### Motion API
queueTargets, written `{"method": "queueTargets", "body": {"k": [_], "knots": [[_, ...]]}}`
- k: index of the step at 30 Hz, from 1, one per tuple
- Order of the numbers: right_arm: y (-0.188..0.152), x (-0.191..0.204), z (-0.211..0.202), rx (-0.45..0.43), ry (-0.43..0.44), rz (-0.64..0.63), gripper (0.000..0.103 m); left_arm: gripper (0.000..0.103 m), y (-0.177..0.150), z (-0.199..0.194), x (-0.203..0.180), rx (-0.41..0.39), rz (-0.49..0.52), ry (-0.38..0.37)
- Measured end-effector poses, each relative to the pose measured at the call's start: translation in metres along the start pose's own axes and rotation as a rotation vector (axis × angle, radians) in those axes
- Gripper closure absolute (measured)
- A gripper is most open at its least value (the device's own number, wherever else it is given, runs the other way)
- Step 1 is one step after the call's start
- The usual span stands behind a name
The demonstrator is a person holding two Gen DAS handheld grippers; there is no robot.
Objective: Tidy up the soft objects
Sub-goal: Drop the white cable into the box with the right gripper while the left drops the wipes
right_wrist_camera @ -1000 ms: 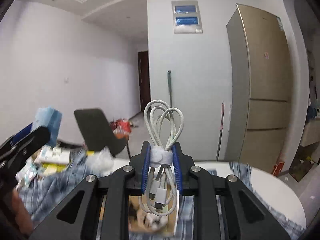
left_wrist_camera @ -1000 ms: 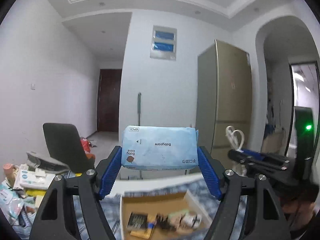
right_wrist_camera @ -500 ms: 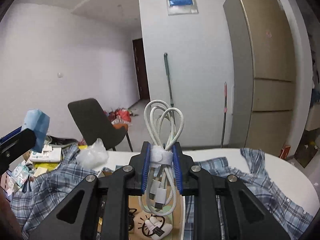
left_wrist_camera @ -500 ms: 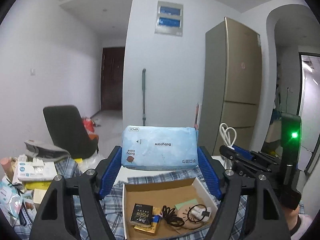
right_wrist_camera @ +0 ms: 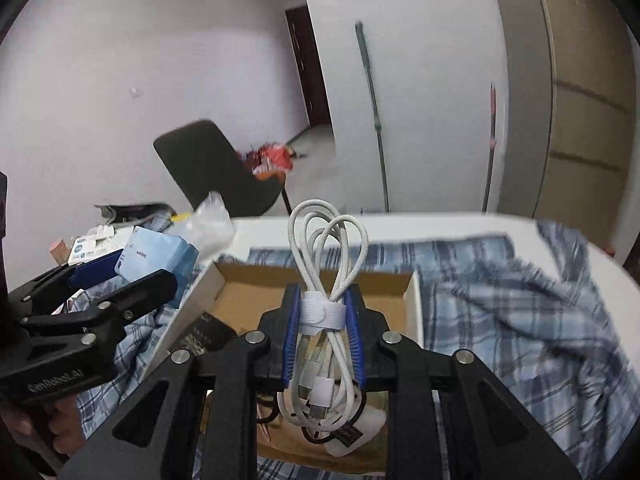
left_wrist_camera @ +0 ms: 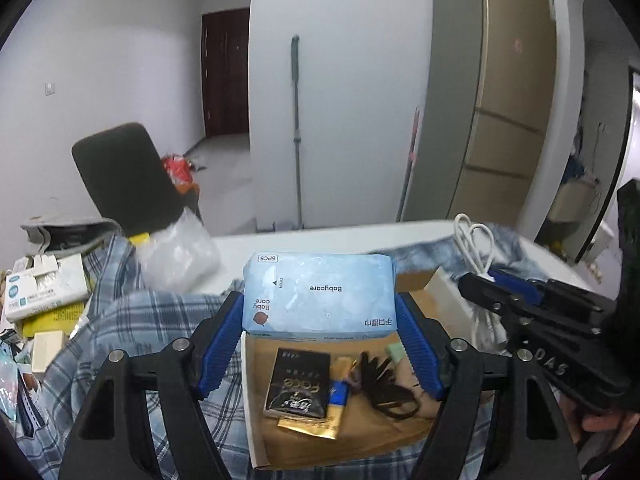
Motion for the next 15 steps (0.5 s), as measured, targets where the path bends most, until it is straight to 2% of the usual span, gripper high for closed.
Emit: {"method": "queueTargets", "body": {"k": [6, 9, 15], "knots": [[-0.017, -0.007, 0.026, 0.103, 0.054, 0.058, 0.082, 0.026, -0.02, 0.028, 0.0, 0.091, 0.001, -0.021], [-0.024, -0.004, 0.031, 0.145, 0.081, 0.072, 0.082, 0.026, -0.021, 0.027, 0.0, 0.093, 0.0, -0.016], [-0.027, -0.004, 0.034, 0.161, 0.066, 0.064, 0.08, 0.014, -0.02, 0.028, 0.001, 0.099, 0.001, -0.022]]}}
Point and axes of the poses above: each gripper's, at about its wrist camera, not at the fingertips, and z roughly the way its jaws point, x to its left, y to its top, the point moved 5 cm from there along z, roughly the way its jaws point, and after that the axes turned 10 degrees about z, right-handed, at the moved point
